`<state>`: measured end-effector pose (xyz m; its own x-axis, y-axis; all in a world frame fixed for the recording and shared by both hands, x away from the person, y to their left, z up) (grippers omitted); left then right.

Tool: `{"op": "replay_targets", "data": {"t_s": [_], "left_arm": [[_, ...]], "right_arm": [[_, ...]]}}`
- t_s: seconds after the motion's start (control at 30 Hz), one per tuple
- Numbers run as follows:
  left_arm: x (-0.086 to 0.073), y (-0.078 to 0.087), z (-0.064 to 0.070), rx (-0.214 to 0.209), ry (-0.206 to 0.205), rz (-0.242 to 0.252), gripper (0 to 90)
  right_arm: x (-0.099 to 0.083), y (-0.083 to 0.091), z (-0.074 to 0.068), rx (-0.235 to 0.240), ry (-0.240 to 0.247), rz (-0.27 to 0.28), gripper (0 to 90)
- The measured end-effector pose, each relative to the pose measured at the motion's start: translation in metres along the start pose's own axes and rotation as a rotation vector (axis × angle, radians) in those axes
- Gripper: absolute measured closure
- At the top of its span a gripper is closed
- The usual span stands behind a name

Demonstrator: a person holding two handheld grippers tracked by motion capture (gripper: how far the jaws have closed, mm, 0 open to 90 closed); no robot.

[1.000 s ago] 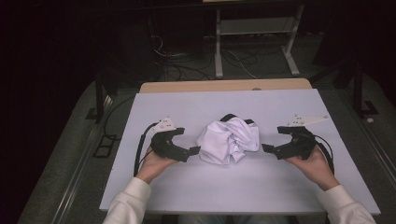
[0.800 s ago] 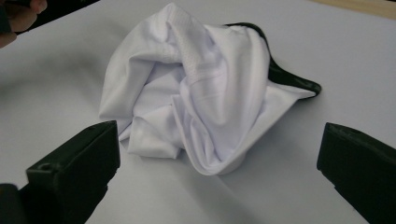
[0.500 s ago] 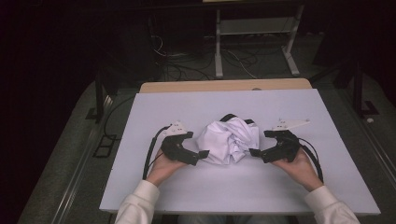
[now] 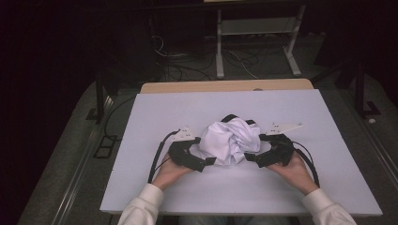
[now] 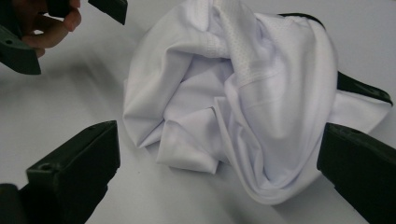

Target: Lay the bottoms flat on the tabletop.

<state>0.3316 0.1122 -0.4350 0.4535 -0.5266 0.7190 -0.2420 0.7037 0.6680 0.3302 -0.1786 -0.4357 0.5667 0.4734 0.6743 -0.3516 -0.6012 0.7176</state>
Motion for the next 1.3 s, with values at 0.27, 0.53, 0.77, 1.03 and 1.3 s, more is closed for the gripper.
{"op": "replay_targets", "data": {"t_s": [0.27, 0.53, 0.77, 1.03, 1.3], "left_arm": [[0.0, -0.011, 0.008, -0.016, -0.028, -0.041, 0.0], [-0.002, -0.024, 0.014, -0.02, -0.054, -0.093, 0.0], [-0.002, -0.039, 0.02, -0.011, -0.092, -0.139, 0.1], [-0.003, -0.053, 0.018, 0.014, -0.117, -0.181, 8.5], [0.0, -0.064, 0.02, 0.152, -0.164, -0.195, 35.9]], "right_arm": [[0.001, -0.006, -0.012, 0.014, 0.03, -0.027, 0.0], [0.001, -0.018, -0.014, 0.011, 0.037, -0.055, 0.0], [0.0, -0.033, -0.013, 0.023, 0.043, -0.09, 13.6], [0.0, -0.05, -0.009, -0.017, 0.049, -0.144, 22.3], [0.005, -0.056, -0.008, -0.115, 0.03, -0.15, 58.6]]}}
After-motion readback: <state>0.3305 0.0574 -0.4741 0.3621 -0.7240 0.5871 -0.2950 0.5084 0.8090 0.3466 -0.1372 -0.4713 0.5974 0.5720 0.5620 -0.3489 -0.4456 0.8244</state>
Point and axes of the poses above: each handheld gripper's, and its own axes: y roughly backward along the jaws, x roughly out of its top, z roughly to its right, the point moved 2 cm from there along -y, roughly forward along the jaws, and after that the axes turned 11 degrees about -z, right-handed, at the moved point
